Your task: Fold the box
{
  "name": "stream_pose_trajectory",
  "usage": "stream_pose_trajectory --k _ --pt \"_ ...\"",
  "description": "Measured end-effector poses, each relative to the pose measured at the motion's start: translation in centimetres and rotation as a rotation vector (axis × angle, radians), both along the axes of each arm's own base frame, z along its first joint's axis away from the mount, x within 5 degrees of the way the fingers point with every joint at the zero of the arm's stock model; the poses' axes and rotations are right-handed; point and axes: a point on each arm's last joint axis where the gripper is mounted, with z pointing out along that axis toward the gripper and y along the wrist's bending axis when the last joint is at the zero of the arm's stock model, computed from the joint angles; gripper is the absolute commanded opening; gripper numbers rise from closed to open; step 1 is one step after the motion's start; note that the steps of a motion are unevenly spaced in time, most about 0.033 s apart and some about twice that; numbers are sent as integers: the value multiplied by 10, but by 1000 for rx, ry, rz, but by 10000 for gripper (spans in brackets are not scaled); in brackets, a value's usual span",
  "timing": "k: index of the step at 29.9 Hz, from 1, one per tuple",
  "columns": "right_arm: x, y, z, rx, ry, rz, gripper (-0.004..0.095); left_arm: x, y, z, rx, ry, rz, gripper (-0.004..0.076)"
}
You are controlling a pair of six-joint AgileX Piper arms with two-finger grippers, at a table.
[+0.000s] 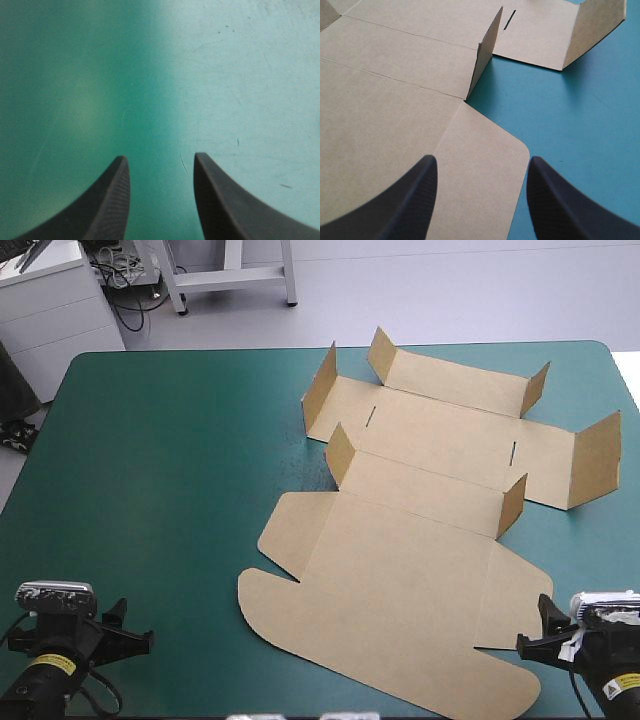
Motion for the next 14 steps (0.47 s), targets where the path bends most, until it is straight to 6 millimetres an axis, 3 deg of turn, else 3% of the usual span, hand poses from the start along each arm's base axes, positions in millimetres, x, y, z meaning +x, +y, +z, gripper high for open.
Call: stream_pose_trajectory --k 14 --pt "0 0 0 1 0 0 482 0 0 0 5 0 -4 292"
